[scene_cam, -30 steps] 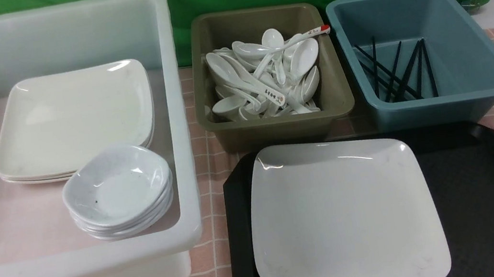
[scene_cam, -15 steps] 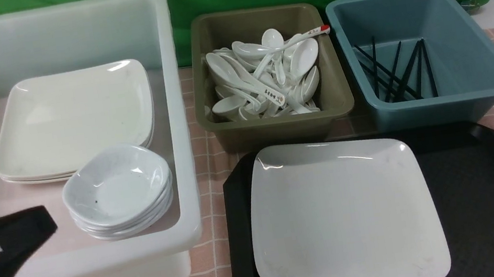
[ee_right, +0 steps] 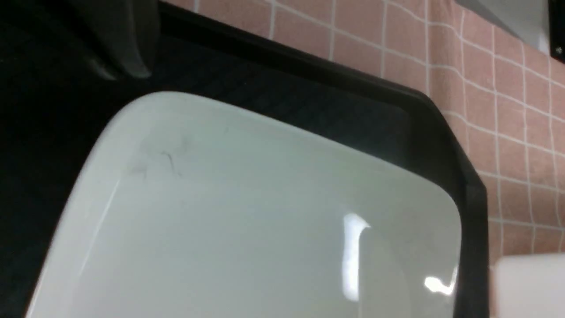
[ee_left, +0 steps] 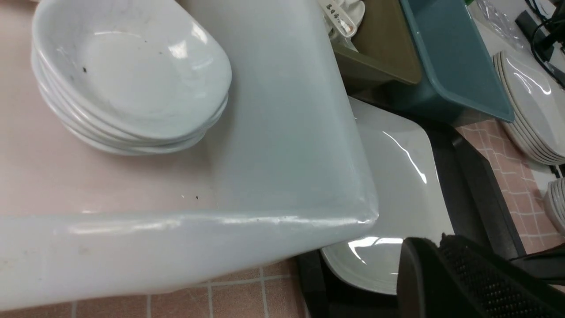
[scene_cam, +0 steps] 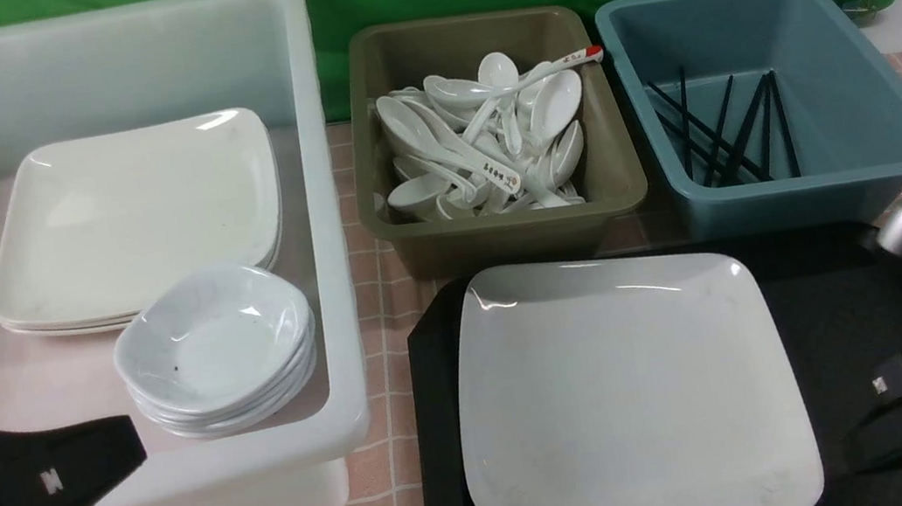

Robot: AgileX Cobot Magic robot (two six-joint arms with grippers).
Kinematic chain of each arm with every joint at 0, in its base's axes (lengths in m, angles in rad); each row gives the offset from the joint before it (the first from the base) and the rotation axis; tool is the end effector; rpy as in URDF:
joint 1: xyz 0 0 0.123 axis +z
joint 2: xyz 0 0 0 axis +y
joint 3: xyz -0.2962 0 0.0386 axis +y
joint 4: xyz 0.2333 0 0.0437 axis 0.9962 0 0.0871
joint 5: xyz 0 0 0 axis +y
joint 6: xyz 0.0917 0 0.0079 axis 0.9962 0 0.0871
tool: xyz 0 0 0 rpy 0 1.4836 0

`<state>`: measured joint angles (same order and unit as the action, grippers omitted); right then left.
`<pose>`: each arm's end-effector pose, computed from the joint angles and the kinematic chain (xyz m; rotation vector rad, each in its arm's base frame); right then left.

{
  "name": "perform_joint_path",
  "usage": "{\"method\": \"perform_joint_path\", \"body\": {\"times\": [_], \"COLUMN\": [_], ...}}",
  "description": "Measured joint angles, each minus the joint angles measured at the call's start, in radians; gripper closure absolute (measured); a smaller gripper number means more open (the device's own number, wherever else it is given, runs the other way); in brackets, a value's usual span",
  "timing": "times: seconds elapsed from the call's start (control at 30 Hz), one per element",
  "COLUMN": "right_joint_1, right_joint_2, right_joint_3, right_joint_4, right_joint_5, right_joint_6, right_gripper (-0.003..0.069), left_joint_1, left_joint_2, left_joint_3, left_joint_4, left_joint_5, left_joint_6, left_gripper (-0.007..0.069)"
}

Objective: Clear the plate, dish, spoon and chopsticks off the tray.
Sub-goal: Use the right arm to grab a plate from the dinner plate

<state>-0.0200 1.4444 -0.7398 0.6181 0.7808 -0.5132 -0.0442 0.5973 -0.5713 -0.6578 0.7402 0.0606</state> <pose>0.2303 0.0330 0.2230 -0.1180 2.7974 0.5837 0.0802 -0.0416 0.3142 -0.1921 2.1625 -0.7452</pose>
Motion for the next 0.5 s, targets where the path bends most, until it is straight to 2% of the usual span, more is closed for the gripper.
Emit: {"method": "perform_joint_path", "body": {"times": [0.2,0.3,0.5], "right_joint_1": [0.101,0.114,0.116], "right_joint_2": [0.133,0.172,0.237], "right_joint_3": [-0.001,-0.002,-0.002], "right_joint_4": [0.003,0.004,0.008], "right_joint_5": [-0.130,-0.162,-0.194], "right_joint_6": [-0.001,0.000,0.011], "right_gripper": [0.0269,0.0212,0.0193], "left_joint_1": [0.000,0.000,0.000], "left_joint_2": [0.000,0.000,0.000], "left_joint_3": [0.000,0.000,0.000], "left_joint_4": [0.004,0.004,0.006], "left_joint_5": [0.002,0.002,0.005], "left_joint_6": [0.002,0.003,0.010], "left_gripper": [0.0605,0.0605,0.0605]}}
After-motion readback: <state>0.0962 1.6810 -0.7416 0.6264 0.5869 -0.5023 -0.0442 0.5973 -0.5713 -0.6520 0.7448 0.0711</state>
